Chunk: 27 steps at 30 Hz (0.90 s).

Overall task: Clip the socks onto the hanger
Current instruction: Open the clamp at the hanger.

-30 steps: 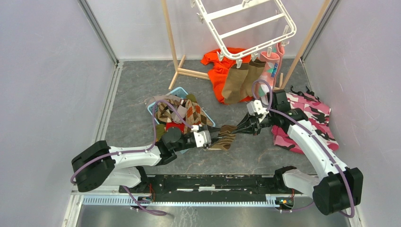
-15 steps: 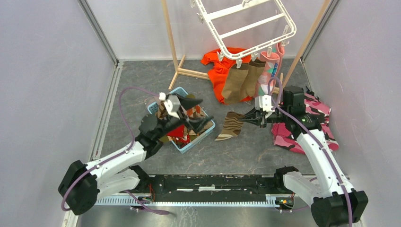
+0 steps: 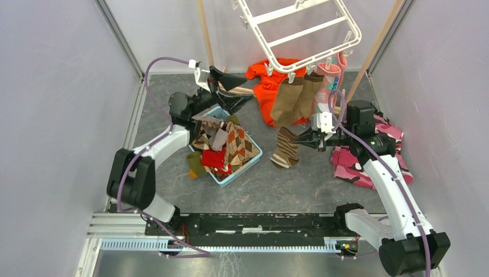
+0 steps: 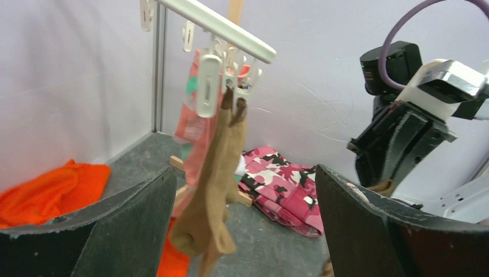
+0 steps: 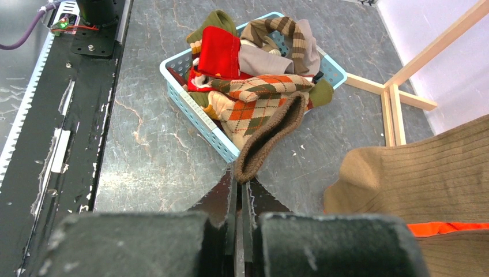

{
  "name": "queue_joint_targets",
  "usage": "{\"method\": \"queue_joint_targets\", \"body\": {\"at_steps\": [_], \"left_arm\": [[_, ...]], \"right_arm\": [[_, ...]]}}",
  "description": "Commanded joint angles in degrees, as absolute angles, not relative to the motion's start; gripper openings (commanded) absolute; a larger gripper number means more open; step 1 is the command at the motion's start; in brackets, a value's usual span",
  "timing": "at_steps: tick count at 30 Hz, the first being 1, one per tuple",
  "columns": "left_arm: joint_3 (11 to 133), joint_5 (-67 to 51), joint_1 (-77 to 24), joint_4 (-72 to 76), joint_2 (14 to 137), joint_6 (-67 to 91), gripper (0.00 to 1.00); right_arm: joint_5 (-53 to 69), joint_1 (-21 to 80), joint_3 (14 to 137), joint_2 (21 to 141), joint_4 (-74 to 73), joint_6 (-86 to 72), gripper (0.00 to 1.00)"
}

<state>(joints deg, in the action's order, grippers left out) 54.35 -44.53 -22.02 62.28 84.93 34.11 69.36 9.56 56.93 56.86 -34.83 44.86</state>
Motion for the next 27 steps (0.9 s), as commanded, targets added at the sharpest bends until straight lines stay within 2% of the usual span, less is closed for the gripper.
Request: {"method": "queue_joint_targets", "body": {"at_steps": [1, 4, 7, 11, 17, 27], "left_arm": [[63.6, -55.0, -19.8, 76.2, 92.6, 37.6, 0.94], [72.5, -64.0, -18.7, 83.0, 100.9, 40.0, 0.94], [84.2, -70.0, -17.1, 98.6, 111.1, 55.5, 0.94], [96.5, -71.9, -16.5, 99.6, 120.0, 61.4, 0.94], [101.9, -71.4, -17.6, 99.5, 123.6, 62.6, 0.94], [103.9, -66.7, -20.8, 99.5, 125.9, 60.4, 0.88]], "right_arm": [[69.1, 9.3, 56.6, 56.2, -36.0, 47.3, 0.00], [68.8, 9.1, 57.0, 56.8, -38.5, 49.9, 0.00], [68.3, 8.9, 57.1, 57.1, -39.5, 51.3, 0.00], [67.9, 8.9, 57.3, 57.6, -40.5, 52.7, 0.00], [68.8, 8.9, 58.7, 59.3, -44.5, 56.5, 0.00], [68.9, 8.9, 58.1, 59.2, -44.7, 57.2, 0.00]]}}
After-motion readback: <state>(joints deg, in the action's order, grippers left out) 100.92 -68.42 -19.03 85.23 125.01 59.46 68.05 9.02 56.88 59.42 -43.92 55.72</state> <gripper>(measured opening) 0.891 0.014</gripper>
